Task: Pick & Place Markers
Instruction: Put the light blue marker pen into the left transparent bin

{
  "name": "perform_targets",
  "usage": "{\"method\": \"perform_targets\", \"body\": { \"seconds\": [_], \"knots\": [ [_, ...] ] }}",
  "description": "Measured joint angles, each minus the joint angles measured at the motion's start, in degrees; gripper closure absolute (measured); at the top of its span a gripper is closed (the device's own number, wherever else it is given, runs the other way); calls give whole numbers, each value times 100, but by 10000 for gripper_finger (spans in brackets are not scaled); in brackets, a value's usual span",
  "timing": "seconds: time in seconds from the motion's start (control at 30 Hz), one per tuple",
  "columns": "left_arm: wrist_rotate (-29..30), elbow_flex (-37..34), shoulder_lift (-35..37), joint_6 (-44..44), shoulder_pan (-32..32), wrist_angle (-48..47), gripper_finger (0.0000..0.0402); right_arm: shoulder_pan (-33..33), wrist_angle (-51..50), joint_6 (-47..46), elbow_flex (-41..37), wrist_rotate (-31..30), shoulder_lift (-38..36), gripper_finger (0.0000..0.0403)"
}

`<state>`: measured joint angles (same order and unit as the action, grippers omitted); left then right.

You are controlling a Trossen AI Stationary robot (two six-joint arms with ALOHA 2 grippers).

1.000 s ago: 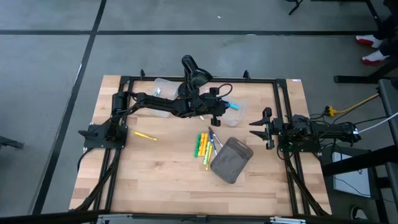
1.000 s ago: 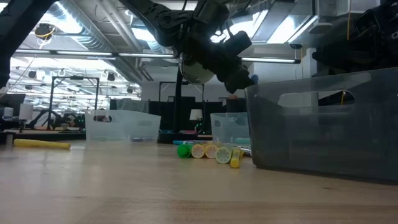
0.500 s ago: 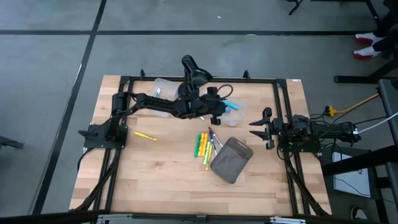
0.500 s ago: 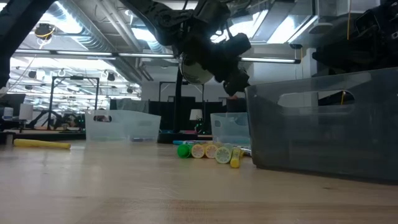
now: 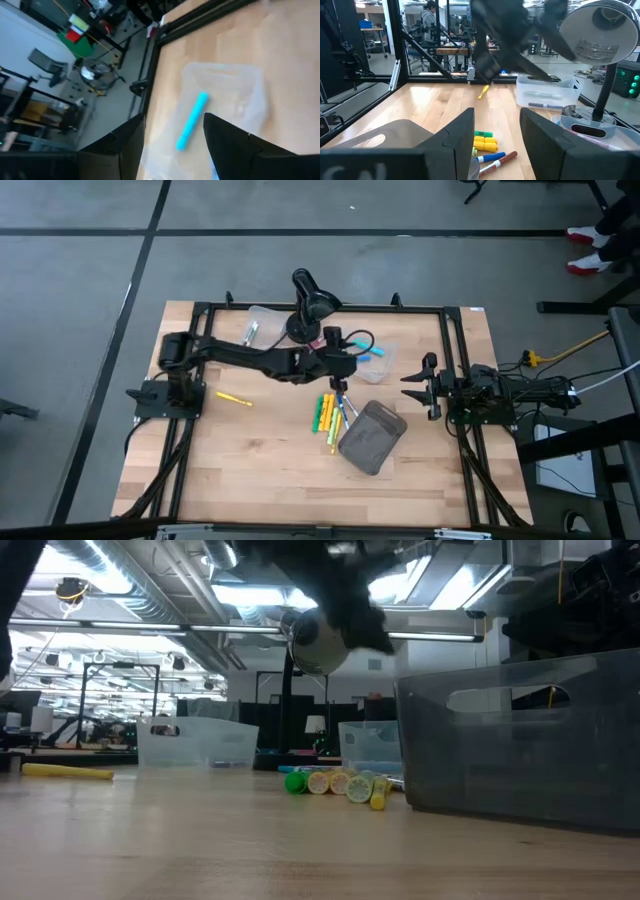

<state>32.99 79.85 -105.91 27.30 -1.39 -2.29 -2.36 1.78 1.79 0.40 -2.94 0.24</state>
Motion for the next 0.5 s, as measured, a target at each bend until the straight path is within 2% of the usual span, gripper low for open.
{"method": "perform_targets", "body": {
  "seconds": [0.1, 0.27, 0.4, 0.5],
  "knots": [
    [-99, -2, 378, -651, 215, -500, 211, 0, 0, 1, -2, 0, 1, 246],
    [-735, 2, 829, -1702, 469, -1294, 215, 1, 0, 1, 0, 0, 1, 246],
    [-996, -2, 918, -1801, 594, -1855, 215, -1, 0, -1, -1, 0, 1, 246],
    [-1196, -2, 837, -1485, 595, -2279, 217, 1, 0, -3, 0, 0, 1, 246]
  ]
}}
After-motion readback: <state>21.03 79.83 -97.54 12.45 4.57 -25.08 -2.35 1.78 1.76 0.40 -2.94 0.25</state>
